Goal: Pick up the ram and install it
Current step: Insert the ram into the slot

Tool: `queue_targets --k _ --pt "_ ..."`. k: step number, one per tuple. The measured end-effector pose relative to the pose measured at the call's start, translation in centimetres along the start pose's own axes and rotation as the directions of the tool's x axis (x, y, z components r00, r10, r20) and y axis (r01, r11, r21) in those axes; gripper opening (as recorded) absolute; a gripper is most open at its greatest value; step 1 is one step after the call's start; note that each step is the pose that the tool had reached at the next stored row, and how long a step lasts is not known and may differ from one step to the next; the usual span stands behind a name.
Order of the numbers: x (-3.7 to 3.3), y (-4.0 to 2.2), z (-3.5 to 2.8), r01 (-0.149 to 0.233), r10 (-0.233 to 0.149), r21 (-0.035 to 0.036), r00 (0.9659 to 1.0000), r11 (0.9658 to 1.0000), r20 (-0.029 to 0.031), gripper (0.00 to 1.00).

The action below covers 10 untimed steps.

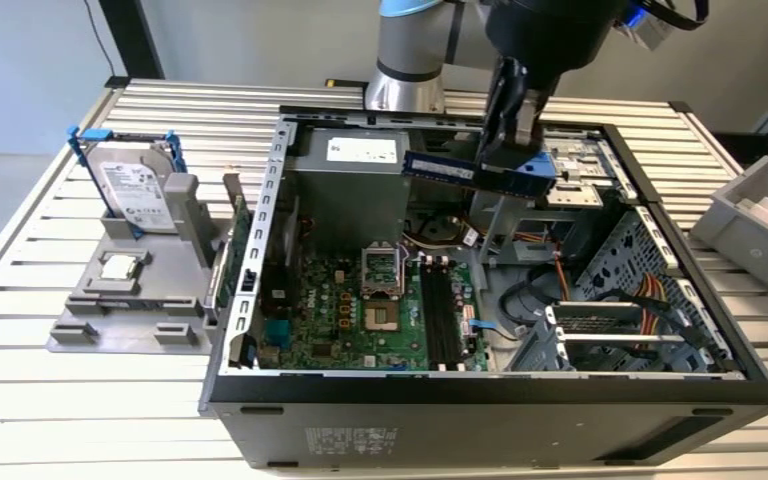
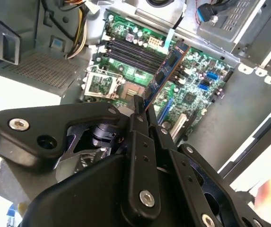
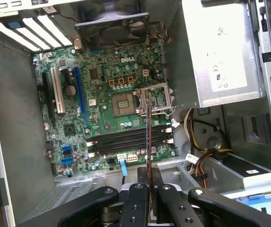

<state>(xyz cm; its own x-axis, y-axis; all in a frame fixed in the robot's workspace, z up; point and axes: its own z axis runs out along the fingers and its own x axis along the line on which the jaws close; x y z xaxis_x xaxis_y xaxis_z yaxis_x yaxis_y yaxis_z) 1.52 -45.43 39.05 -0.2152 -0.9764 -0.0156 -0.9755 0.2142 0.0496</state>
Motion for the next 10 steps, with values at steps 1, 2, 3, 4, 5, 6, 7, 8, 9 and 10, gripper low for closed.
queue_targets --k 1,2,3,4,5,6,7,8,9,10 --pt "0.00 0.00 0.00 -0.010 0.010 0.0002 0.9999 0.9999 0.0005 0.00" --pt "0.00 0.00 0.00 -0.020 0.020 0.0003 0.9998 0.9998 0.0009 0.00" --pt "0.00 0.00 0.00 -0.029 0.029 0.0004 0.9996 0.9996 0.0014 0.00" --pt "0.00 0.00 0.00 -0.038 0.038 0.0005 0.9993 0.9993 0.0019 0.00" --pt "0.00 0.00 0.00 -0.048 0.048 0.0007 0.9989 0.9989 0.0024 0.00" --pt "0.00 0.00 0.00 -0.058 0.058 0.0008 0.9983 0.9983 0.0028 0.00" --pt "0.00 0.00 0.00 -0.067 0.067 0.0009 0.9977 0.9977 0.0033 0.00" --pt "0.00 0.00 0.00 -0.077 0.077 0.0010 0.9970 0.9970 0.0038 0.00" --pt "0.00 0.00 0.00 -0.087 0.087 0.0011 0.9962 0.9962 0.0043 0.00" --pt "0.00 0.00 0.00 -0.096 0.096 0.0012 0.9954 0.9954 0.0047 0.00"
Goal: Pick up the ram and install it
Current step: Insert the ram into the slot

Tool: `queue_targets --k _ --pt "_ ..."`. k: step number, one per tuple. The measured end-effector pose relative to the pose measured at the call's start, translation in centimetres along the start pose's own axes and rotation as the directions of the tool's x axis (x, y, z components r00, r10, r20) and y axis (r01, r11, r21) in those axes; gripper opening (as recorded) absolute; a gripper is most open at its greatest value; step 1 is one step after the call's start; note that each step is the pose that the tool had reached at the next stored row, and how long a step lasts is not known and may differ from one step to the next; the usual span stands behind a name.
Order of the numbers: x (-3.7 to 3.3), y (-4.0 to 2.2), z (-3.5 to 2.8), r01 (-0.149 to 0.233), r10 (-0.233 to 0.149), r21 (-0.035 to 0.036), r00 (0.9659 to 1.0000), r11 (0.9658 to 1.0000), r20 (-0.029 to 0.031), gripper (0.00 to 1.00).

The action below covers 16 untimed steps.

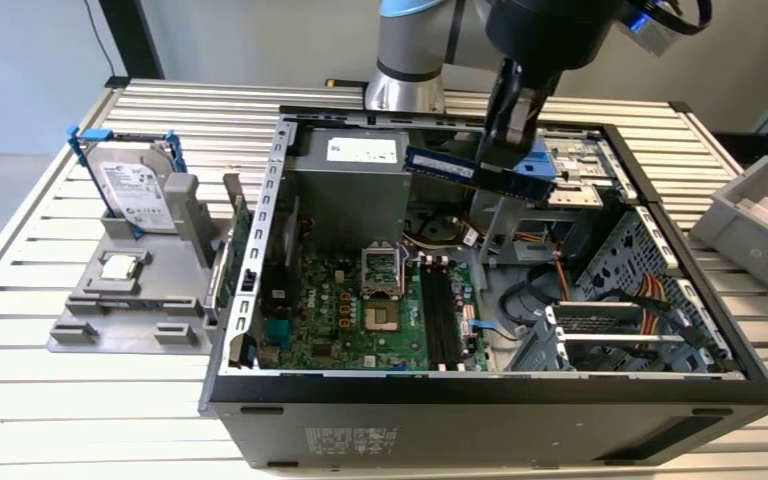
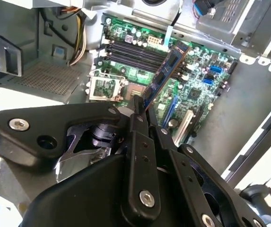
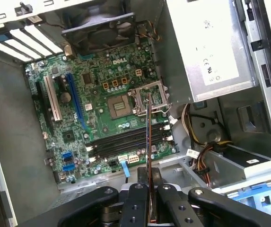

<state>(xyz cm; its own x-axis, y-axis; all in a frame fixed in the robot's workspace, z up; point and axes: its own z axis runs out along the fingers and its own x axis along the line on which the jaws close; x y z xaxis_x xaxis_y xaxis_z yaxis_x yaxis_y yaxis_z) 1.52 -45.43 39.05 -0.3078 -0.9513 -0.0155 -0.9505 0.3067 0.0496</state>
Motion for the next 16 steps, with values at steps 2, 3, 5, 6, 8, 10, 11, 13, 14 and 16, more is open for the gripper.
queue_targets --k 2,3,5,6,8,10,11,13,14,16 --pt "0.00 0.00 0.00 -0.019 0.019 0.0003 0.9998 0.9998 0.0009 0.00" --pt "0.00 0.00 0.00 -0.030 0.030 0.0004 0.9996 0.9996 0.0015 0.00" --pt "0.00 0.00 0.00 -0.049 0.049 0.0006 0.9988 0.9988 0.0024 0.00" --pt "0.00 0.00 0.00 -0.057 0.057 0.0008 0.9984 0.9984 0.0029 0.00" --pt "0.00 0.00 0.00 -0.075 0.075 0.0010 0.9972 0.9972 0.0037 0.00" --pt "0.00 0.00 0.00 -0.092 0.092 0.0012 0.9957 0.9958 0.0046 0.00" --pt "0.00 0.00 0.00 -0.100 0.100 0.0013 0.9949 0.9950 0.0050 0.00" --pt "0.00 0.00 0.00 -0.116 0.116 0.0014 0.9932 0.9933 0.0058 0.00" --pt "0.00 0.00 0.00 -0.124 0.124 0.0015 0.9923 0.9923 0.0062 0.00" --pt "0.00 0.00 0.00 -0.140 0.140 0.0017 0.9902 0.9902 0.0070 0.00"
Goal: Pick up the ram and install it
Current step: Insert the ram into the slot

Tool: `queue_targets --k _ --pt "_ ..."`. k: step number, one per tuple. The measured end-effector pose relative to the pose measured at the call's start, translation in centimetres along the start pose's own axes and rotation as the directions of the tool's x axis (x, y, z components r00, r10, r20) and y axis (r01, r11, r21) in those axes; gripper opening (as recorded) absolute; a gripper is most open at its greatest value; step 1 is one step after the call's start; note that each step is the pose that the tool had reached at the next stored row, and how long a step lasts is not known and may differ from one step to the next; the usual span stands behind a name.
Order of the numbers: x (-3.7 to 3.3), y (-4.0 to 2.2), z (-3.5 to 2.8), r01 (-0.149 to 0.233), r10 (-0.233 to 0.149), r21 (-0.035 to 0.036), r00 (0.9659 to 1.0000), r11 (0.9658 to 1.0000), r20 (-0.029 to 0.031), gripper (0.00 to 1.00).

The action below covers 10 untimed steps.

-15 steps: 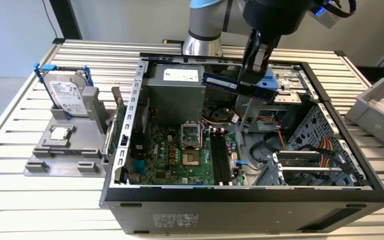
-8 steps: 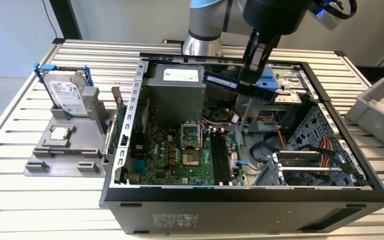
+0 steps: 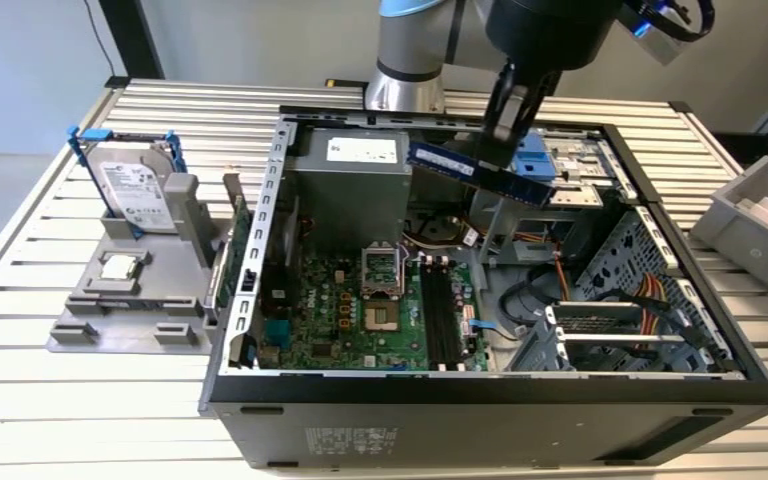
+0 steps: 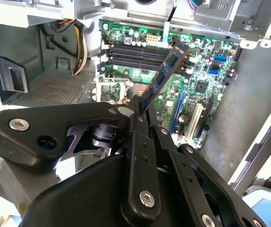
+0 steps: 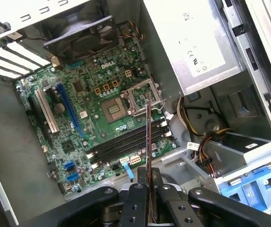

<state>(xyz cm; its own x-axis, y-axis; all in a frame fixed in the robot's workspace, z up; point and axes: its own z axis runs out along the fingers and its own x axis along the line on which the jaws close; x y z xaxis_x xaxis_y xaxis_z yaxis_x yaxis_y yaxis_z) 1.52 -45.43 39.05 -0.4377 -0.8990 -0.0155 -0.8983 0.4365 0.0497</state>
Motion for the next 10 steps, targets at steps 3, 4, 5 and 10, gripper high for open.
queue_targets --k 3,4,5,10 --pt "0.00 0.00 0.00 -0.022 0.022 0.0003 0.9998 0.9998 0.0011 0.00" --pt "0.00 0.00 0.00 -0.030 0.030 0.0004 0.9996 0.9996 0.0015 0.00" --pt "0.00 0.00 0.00 -0.038 0.038 0.0005 0.9993 0.9993 0.0019 0.00" --pt "0.00 0.00 0.00 -0.075 0.075 0.0010 0.9972 0.9972 0.0038 0.00"
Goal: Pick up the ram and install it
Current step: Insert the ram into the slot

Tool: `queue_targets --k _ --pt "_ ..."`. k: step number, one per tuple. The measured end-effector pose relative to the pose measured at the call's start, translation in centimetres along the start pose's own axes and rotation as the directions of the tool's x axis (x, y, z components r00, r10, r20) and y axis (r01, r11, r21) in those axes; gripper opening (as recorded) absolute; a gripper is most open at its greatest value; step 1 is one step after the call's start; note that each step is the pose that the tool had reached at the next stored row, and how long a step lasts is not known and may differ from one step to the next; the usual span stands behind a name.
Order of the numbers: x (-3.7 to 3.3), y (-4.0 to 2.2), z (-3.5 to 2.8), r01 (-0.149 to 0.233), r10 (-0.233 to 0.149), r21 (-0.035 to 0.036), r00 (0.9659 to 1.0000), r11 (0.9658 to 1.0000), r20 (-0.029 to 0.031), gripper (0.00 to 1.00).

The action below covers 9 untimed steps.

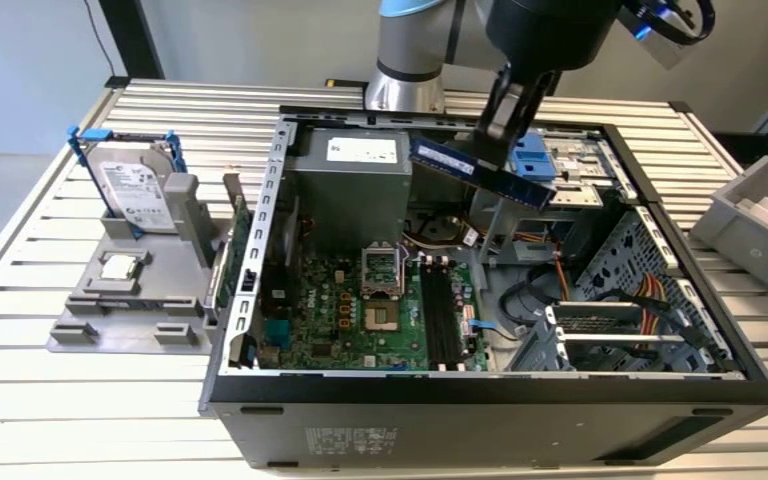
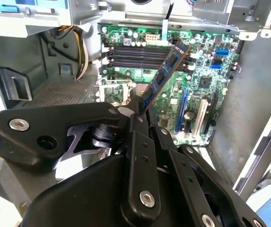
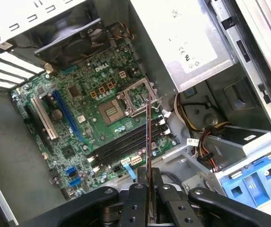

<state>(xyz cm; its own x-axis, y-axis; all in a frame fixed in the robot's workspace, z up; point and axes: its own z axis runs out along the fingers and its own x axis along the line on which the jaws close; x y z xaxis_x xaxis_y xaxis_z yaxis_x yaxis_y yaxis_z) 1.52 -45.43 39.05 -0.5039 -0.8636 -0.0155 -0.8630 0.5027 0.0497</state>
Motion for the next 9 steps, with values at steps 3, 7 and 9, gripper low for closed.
queue_targets --k 3,7,9 --pt "0.00 0.00 0.00 -0.022 0.022 0.0003 0.9997 0.9998 0.0011 0.00" --pt "0.00 0.00 0.00 -0.054 0.054 0.0008 0.9985 0.9985 0.0027 0.00" --pt "0.00 0.00 0.00 -0.069 0.069 0.0010 0.9976 0.9976 0.0034 0.00"
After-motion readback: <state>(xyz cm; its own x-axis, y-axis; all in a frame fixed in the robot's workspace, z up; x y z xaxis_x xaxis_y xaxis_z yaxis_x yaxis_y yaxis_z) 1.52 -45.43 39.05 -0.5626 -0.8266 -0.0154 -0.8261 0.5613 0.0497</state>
